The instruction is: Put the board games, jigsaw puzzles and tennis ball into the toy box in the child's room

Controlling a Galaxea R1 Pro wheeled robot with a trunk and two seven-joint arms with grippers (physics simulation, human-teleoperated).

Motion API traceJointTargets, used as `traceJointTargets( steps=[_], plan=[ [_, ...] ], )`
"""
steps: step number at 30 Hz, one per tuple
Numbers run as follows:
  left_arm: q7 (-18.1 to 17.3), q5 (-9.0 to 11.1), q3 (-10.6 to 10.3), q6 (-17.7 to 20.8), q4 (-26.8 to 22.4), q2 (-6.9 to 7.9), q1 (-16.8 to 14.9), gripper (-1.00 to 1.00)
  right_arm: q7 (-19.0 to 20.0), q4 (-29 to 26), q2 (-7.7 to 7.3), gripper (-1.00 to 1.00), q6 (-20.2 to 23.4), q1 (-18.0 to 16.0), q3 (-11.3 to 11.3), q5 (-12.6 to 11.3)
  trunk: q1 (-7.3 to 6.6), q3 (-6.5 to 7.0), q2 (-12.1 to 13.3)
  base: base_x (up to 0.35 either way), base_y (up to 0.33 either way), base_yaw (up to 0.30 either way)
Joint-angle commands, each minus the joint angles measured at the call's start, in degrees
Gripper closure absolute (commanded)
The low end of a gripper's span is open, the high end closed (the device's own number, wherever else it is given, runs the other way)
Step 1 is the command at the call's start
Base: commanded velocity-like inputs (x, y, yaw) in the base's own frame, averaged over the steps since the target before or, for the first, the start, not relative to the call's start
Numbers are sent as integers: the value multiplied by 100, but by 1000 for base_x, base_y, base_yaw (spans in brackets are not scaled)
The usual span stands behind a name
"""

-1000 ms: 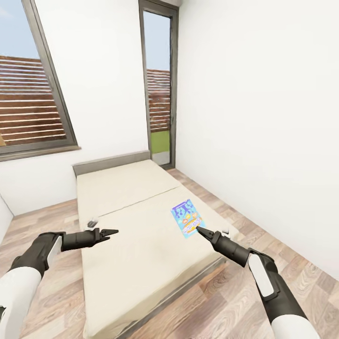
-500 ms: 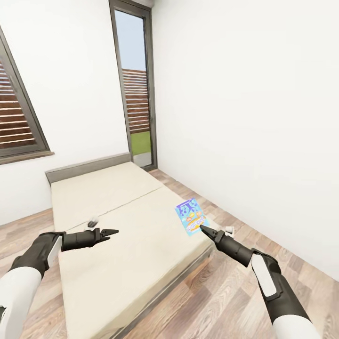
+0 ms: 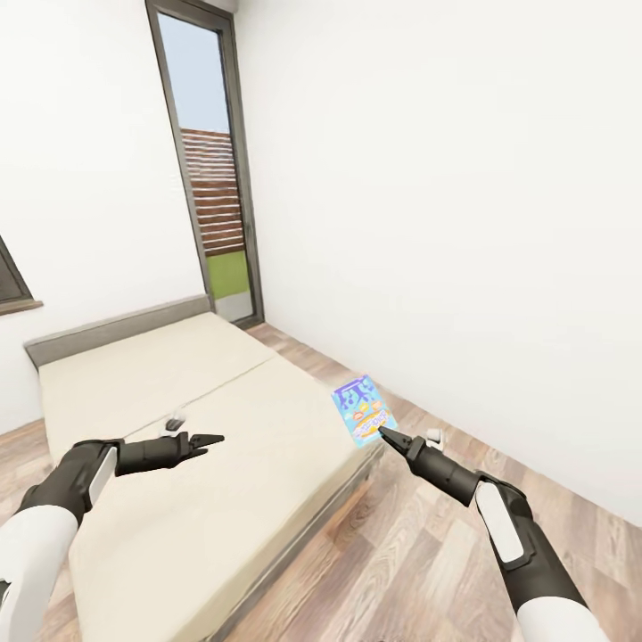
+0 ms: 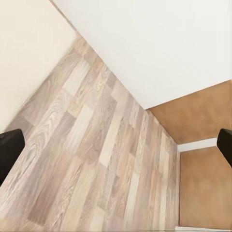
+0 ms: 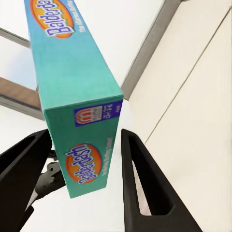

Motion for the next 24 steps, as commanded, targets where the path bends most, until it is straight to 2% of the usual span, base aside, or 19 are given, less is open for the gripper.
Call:
traceJointTargets(
  steps=[1, 12, 18, 24],
  plan=[
    [-24, -11, 18, 53, -3, 0, -3, -100, 7, 1, 1, 100, 40, -6, -7, -35, -21, 9, 34, 0, 0, -279],
    [-7, -11, 14, 45, -3, -3, -3, -100, 12, 37, 0, 100, 40, -5, -22, -35, -262, 207, 475, 0, 0, -279],
    [-11, -11, 10, -80, -3, -7, -3, -100, 13, 78, 0, 100, 40, -5, -167, -35, -394, 315, 716, 0, 0, -279],
    [-14, -11, 5, -111, -3, -7, -3, -100, 14, 108, 0, 100, 40, -5, -199, -35, -526, 422, 956, 0, 0, -279]
  ],
)
